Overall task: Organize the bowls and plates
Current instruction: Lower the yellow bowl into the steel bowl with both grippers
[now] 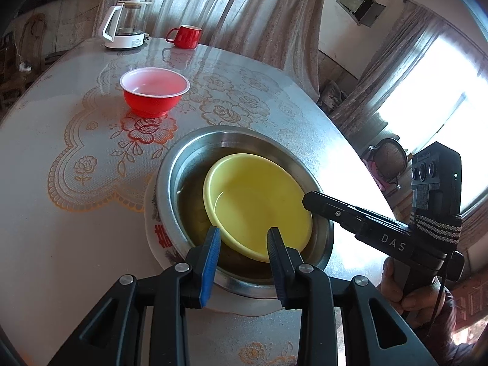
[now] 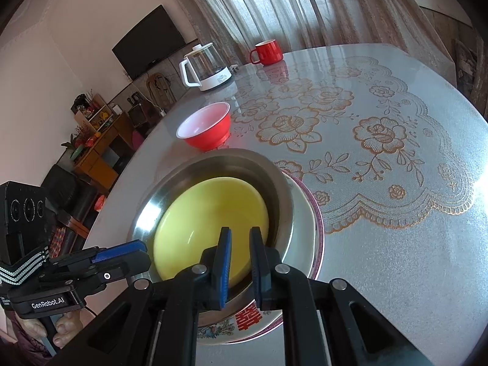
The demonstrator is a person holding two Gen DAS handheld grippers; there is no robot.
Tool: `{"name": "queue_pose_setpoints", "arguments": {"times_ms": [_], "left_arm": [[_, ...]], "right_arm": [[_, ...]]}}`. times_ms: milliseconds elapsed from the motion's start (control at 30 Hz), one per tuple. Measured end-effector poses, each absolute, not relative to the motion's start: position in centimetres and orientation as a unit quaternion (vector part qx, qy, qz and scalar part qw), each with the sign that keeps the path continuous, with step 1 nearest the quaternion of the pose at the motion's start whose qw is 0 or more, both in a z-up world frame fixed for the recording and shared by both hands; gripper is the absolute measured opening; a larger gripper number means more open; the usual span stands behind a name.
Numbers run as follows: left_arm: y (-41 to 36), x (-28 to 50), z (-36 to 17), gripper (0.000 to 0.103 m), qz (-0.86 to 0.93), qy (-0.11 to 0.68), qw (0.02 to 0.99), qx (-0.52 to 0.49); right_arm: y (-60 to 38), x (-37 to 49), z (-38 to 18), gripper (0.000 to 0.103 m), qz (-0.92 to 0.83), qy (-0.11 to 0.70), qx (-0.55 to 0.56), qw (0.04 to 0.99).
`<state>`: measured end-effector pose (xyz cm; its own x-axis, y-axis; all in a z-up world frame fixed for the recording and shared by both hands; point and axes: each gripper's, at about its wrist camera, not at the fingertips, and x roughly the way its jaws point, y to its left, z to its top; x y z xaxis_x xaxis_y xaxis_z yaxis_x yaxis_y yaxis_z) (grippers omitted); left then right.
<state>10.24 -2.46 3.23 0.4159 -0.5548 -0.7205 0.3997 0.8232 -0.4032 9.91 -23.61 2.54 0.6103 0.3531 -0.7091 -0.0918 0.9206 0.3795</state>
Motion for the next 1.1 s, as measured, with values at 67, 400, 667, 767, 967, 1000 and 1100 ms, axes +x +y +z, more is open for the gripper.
{"name": "queue_pose_setpoints", "arguments": {"times_ms": [67,400,667,767,967,1000,1100], "left_arm": [[-2.5,10.2,3.3,0.040,-0.285,0.457,0.838,-0.084],[-2.3,10.1,3.5,0.041,-0.274,0.451,0.846,-0.078],[-2.0,10.0,3.7,0.041,-0.267,0.444,0.852,-0.073],[-1.8,10.0,3.8,0.042,-0.263,0.442,0.854,-0.074],[-1.4,10.1,3.9,0.043,-0.255,0.440,0.857,-0.076],[-1.4,10.2,3.9,0.043,-0.255,0.440,0.857,-0.077],[-1.3,10.2,3.8,0.044,-0.256,0.441,0.856,-0.078]], "right_arm": [[-23.6,9.9,2.6,0.011,0.127,0.422,0.154,0.884],[-23.5,9.7,2.6,0.011,0.128,0.420,0.151,0.886],[-23.6,9.7,2.7,0.019,0.137,0.417,0.158,0.885],[-23.4,9.5,2.6,0.022,0.142,0.413,0.159,0.886],[-23.8,9.6,2.6,0.022,0.160,0.409,0.179,0.880],[-23.8,9.6,2.8,0.022,0.161,0.405,0.177,0.882],[-24.0,9.6,3.3,0.023,0.168,0.396,0.183,0.884]]}}
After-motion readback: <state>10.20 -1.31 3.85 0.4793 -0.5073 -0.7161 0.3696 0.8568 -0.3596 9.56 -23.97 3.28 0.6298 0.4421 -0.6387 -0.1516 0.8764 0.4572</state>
